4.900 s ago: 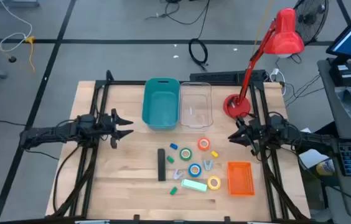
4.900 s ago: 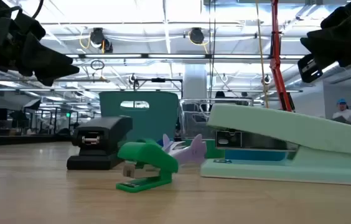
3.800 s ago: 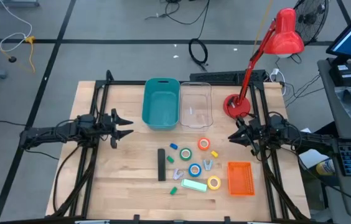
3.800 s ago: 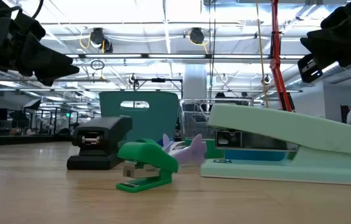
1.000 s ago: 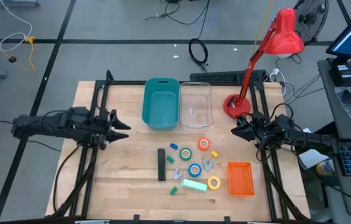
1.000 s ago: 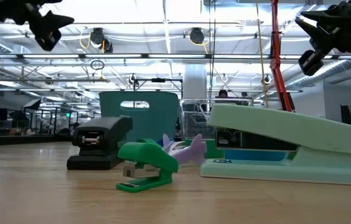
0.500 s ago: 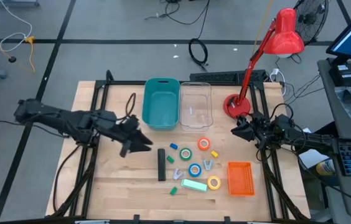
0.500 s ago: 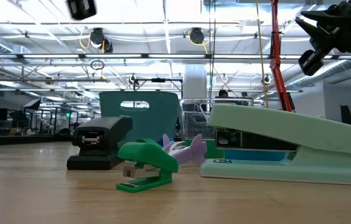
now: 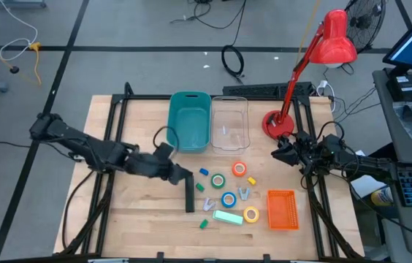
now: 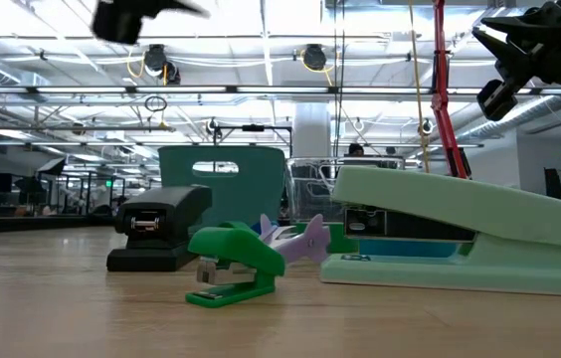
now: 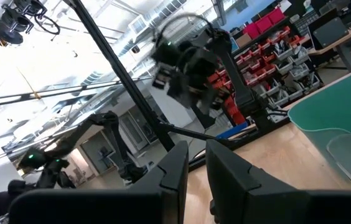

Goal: Pick and place Stapler, Stapler remover, tape
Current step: Put the large black stapler into the green bin

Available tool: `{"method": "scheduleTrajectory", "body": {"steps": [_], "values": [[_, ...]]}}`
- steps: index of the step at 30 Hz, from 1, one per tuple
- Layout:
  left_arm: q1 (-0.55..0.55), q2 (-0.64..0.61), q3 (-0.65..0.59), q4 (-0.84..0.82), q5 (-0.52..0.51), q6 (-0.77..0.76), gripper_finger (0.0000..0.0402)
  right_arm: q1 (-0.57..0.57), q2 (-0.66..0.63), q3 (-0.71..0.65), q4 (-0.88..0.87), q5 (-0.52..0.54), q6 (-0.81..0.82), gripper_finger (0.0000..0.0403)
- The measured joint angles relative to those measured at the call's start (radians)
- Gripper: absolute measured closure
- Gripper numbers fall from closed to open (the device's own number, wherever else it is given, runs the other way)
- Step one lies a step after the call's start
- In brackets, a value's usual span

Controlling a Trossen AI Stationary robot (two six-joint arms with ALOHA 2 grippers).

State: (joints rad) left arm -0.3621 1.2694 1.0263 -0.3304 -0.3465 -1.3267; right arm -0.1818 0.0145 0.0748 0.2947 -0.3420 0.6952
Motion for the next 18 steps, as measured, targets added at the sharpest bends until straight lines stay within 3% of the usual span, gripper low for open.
{"method": "scheduleTrajectory", "body": {"steps": [8, 13, 18], "values": [[-0.032, 0.223, 0.244, -0.256, -0.053, -0.192, 0.0204, 0.000, 0.000, 0.000, 0.000, 0.000, 0.000, 0.0353], [-0.032, 0.353, 0.333, -0.456, 0.017, -0.384, 0.0204, 0.000, 0.000, 0.000, 0.000, -0.001, 0.000, 0.0353], [-0.032, 0.455, 0.343, -0.481, 0.127, -0.484, 0.0204, 0.000, 0.000, 0.000, 0.000, -0.001, 0.000, 0.0353]]}}
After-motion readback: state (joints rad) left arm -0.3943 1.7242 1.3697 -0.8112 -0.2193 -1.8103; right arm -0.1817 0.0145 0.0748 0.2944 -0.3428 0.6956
